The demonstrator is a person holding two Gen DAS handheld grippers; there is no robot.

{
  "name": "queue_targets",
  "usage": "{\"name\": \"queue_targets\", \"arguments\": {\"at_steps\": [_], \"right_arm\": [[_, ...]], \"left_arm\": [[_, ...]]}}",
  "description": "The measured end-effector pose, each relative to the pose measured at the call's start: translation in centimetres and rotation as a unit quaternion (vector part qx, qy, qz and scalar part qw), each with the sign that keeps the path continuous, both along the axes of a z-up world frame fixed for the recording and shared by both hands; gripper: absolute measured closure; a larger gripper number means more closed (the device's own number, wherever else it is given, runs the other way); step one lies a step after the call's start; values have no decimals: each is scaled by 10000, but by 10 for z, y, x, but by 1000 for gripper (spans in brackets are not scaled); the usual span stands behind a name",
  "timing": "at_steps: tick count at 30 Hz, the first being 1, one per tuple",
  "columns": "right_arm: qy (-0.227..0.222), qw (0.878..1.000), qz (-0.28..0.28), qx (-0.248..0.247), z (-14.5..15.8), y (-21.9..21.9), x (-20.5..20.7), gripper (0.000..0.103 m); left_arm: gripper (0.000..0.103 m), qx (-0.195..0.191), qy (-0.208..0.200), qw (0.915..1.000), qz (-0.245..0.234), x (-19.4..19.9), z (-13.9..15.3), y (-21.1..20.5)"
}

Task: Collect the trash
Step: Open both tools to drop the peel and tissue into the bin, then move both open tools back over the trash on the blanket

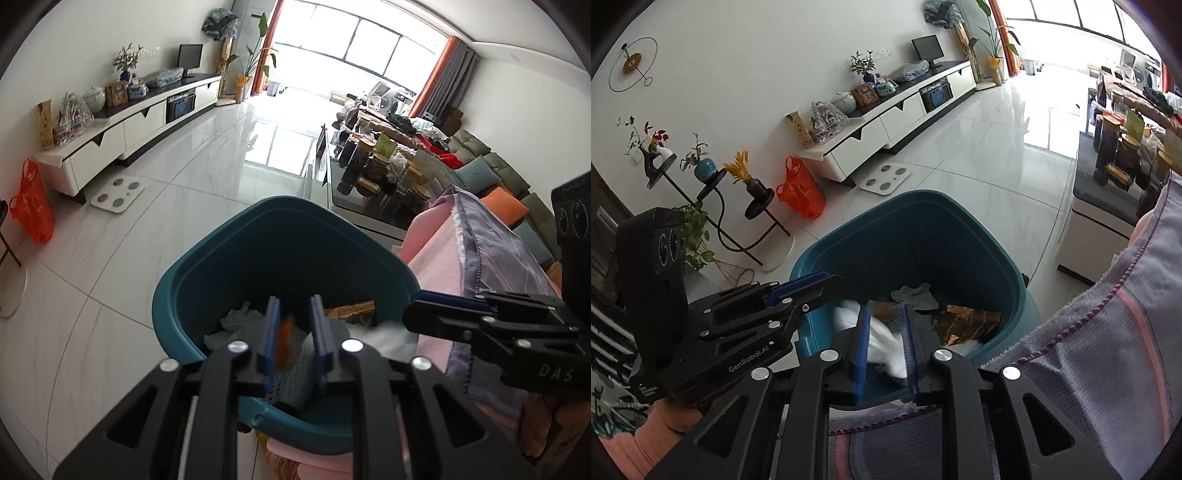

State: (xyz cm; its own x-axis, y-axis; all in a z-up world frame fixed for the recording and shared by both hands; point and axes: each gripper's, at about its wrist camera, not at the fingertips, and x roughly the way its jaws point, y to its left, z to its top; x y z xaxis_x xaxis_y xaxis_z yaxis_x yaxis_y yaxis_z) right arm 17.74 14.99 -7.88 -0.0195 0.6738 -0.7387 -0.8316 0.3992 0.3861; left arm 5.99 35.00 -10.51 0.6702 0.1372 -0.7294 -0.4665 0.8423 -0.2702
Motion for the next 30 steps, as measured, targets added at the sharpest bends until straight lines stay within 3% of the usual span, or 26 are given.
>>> {"name": "queue_targets", "arguments": {"at_steps": [8, 11, 15, 21, 24, 30], "right_arm": [[-31, 9998, -141, 165, 5, -15, 2, 77], [-175, 9993, -208, 267, 12, -31, -2, 67], [-380, 9973, -358, 517, 28, -61, -8, 63], [-804, 9908, -731, 801, 50, -118, -21, 52], [-1019, 9854, -1052, 868, 58, -153, -25, 45], [-1300, 9691, -1916, 848, 63, -231, -31, 37]], "left_arm": [[75, 74, -79, 9999, -25, -7, 4, -6], [64, 236, -200, 9995, -88, -12, 13, -18], [52, 502, -474, 9972, -295, -20, 32, -41], [30, 866, -954, 9877, -882, -29, 56, -98], [17, 895, -1163, 9814, -1233, -30, 61, -130], [4, 874, -1360, 9666, -1989, -21, 62, -196]]}}
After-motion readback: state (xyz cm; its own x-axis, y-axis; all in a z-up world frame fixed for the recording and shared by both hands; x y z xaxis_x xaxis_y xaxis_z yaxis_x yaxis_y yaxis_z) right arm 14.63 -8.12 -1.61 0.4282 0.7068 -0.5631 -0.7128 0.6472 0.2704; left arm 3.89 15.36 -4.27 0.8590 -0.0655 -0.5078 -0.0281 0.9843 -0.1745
